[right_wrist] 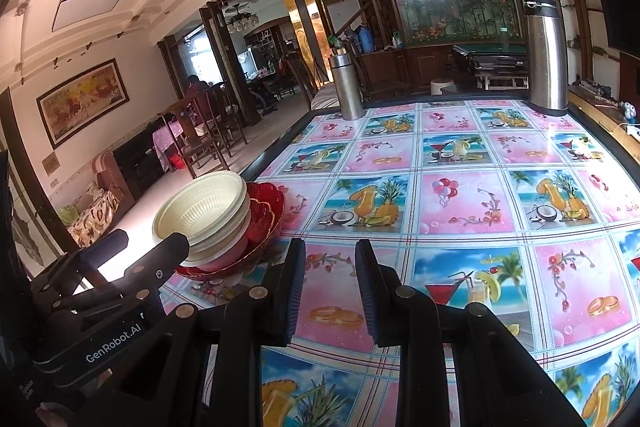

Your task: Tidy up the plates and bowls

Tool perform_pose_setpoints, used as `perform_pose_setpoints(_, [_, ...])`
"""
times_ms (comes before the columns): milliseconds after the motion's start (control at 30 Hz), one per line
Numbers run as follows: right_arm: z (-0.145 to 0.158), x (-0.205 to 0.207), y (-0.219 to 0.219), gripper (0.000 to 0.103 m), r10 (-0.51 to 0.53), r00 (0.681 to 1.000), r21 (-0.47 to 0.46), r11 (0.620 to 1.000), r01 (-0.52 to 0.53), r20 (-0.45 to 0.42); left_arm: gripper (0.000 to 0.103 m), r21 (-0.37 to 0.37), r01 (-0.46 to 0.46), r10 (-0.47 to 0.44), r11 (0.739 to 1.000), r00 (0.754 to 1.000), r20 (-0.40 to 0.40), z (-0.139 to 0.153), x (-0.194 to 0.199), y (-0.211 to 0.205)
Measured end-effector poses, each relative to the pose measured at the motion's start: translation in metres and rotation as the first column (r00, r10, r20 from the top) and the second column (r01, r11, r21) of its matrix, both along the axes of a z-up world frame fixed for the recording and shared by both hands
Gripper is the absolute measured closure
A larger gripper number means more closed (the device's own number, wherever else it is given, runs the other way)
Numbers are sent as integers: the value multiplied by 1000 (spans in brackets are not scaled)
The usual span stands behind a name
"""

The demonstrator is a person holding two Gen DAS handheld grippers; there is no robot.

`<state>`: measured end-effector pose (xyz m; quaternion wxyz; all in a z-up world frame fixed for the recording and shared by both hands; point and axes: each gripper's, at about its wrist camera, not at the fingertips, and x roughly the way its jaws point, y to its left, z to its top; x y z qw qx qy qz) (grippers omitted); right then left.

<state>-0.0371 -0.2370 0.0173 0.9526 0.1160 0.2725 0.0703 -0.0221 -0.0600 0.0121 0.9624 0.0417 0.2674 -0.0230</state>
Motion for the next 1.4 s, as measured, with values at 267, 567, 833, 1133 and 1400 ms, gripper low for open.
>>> perform_pose_setpoints(267, [-7, 4, 3, 75, 12, 1000, 6, 1000, -12, -10, 17, -18, -23, 23, 1000, 1000, 19, 2, -3, 14])
perform_pose_setpoints(567, [-9, 4, 17, 75, 50, 999, -5, 999, -50, -7, 17, -22, -68, 69, 997, 997, 36, 2, -5, 23])
perform_pose_setpoints(833, [-9, 2, 29, 75, 74, 997, -16, 997, -75, -2, 17, -5, -61, 61, 998, 998, 7, -2, -5, 23])
perform_pose_setpoints(1133, [-10, 3, 39, 75, 94, 996, -30, 995, -94, -5, 17, -63, -78, 78, 995, 997, 1, -2, -5, 45])
perform_pose_setpoints(1400, [-11, 5, 49, 75, 113, 994, -48, 992, -113, -9, 17, -106, -93, 94, 990, 996, -4, -7, -4, 58])
